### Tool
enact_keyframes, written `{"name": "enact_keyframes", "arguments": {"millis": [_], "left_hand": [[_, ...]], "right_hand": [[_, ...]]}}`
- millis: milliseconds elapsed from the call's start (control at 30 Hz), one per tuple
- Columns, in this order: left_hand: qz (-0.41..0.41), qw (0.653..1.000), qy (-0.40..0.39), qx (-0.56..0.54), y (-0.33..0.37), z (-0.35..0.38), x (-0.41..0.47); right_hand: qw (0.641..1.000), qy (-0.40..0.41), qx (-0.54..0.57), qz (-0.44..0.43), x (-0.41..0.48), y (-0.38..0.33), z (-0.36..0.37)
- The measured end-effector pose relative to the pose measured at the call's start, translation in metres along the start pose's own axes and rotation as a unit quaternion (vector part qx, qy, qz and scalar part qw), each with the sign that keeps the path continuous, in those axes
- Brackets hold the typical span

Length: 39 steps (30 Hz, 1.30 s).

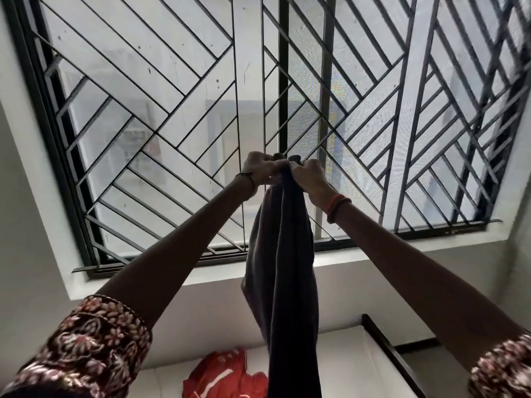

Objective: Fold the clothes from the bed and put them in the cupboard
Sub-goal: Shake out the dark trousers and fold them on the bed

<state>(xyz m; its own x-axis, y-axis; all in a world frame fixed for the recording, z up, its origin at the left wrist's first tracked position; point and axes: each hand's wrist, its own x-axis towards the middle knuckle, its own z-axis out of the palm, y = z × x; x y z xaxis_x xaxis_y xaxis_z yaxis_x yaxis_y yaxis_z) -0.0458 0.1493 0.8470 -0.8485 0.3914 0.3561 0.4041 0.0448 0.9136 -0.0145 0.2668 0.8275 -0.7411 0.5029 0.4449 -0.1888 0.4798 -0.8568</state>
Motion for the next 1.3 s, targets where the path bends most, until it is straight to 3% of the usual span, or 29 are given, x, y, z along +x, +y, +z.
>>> {"name": "enact_keyframes", "arguments": {"millis": [133,233,300,367,467,600,767,867,967,1100,1300], "left_hand": [[0.006,0.998,-0.067,-0.003,0.007,-0.002,-0.002],[0.007,0.993,-0.112,0.033,0.009,-0.010,-0.005],[0.007,0.989,-0.140,0.043,0.009,-0.014,-0.004],[0.020,0.990,-0.139,0.012,0.012,-0.019,-0.006],[0.059,0.987,-0.147,0.023,0.012,-0.024,-0.002],[0.131,0.978,-0.122,0.104,0.016,-0.019,-0.003],[0.228,0.933,-0.050,0.274,0.020,-0.009,0.004],[0.203,0.904,-0.114,0.358,0.028,-0.015,0.012],[0.186,0.903,-0.192,0.337,0.034,-0.021,0.019],[0.217,0.891,-0.163,0.364,0.046,-0.017,0.027],[0.301,0.853,-0.149,0.399,0.062,-0.015,0.022]], "right_hand": [[0.990,-0.064,0.126,-0.001,0.000,0.007,-0.005],[0.986,-0.110,0.126,-0.010,-0.003,0.008,-0.011],[0.988,-0.098,0.116,-0.015,-0.004,0.003,-0.013],[0.992,-0.061,0.108,-0.003,0.000,0.000,-0.016],[0.992,-0.073,0.104,0.010,0.001,-0.007,-0.018],[0.988,-0.008,0.152,0.034,0.006,-0.010,-0.018],[0.987,-0.074,0.143,-0.016,-0.008,-0.016,-0.025],[0.987,-0.050,0.145,-0.045,-0.005,-0.013,-0.026],[0.976,-0.068,0.198,-0.064,-0.006,-0.018,-0.029],[0.955,-0.060,0.289,-0.041,-0.006,-0.023,-0.032],[0.946,-0.068,0.314,-0.049,-0.008,-0.016,-0.040]]}}
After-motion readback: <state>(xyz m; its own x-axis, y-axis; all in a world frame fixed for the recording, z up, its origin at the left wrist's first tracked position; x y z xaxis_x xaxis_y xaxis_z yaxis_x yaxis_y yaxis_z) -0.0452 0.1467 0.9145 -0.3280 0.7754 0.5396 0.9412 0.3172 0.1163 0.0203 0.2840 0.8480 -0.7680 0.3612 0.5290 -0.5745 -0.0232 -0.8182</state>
